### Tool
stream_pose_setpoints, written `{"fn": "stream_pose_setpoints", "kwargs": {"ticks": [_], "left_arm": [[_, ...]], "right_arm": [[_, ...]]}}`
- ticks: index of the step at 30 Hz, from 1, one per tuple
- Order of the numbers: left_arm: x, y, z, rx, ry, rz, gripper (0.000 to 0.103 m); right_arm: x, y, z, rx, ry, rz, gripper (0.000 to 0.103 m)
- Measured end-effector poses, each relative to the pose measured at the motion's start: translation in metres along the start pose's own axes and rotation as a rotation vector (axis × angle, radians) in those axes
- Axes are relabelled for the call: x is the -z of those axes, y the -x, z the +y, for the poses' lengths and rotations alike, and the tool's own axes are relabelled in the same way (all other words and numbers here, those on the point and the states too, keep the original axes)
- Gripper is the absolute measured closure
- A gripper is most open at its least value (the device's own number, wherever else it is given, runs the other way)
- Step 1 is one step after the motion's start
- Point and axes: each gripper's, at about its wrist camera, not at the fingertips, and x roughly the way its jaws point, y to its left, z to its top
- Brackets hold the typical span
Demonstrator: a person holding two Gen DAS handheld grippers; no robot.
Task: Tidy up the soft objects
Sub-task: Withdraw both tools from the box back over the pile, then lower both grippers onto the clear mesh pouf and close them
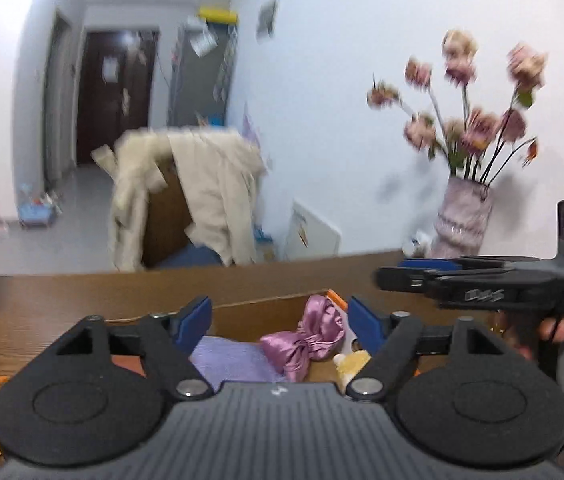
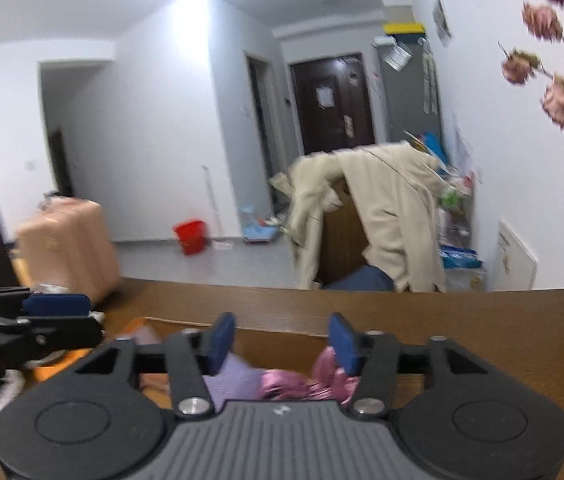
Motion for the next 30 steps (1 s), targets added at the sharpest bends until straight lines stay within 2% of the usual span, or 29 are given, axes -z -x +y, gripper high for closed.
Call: {"fn": "stream_pose_setpoints", "kwargs": {"ticks": [3, 8, 10, 14, 19, 23, 26, 30], "left_arm": [[0.025, 0.057, 0.003, -0.071, 0.006, -0.039, 0.019], [0.082, 0.138, 0.001, -0.157, 0.03, -0.07, 0.009], [0.102, 0.161, 0.001, -0.184, 0.041, -0.075, 0.006], [0.14, 0.192, -0.002, -0.24, 0.043, -0.062, 0.004], [0.18, 0.217, -0.004, -0.234, 0.086, -0.034, 0.003], [0.201, 0.226, -0.011, -0.207, 0.066, -0.006, 0.002], [0.209, 0.224, -0.015, -0.189, 0.063, 0.011, 0.002], [0.212, 0.216, -0.015, -0.176, 0.086, 0.017, 0.002]], "right_arm": [[0.012, 0.044, 0.021, -0.045, 0.037, -0.017, 0.044], [0.049, 0.109, 0.051, -0.071, 0.068, -0.045, 0.031], [0.067, 0.129, 0.062, -0.062, 0.078, -0.053, 0.024], [0.107, 0.162, 0.089, -0.03, 0.098, -0.062, 0.018], [0.158, 0.188, 0.12, 0.0, 0.109, -0.056, 0.012], [0.19, 0.199, 0.132, 0.011, 0.055, -0.008, 0.012], [0.203, 0.202, 0.136, 0.014, 0.051, 0.021, 0.012], [0.204, 0.201, 0.134, 0.044, 0.029, 0.015, 0.012]]}}
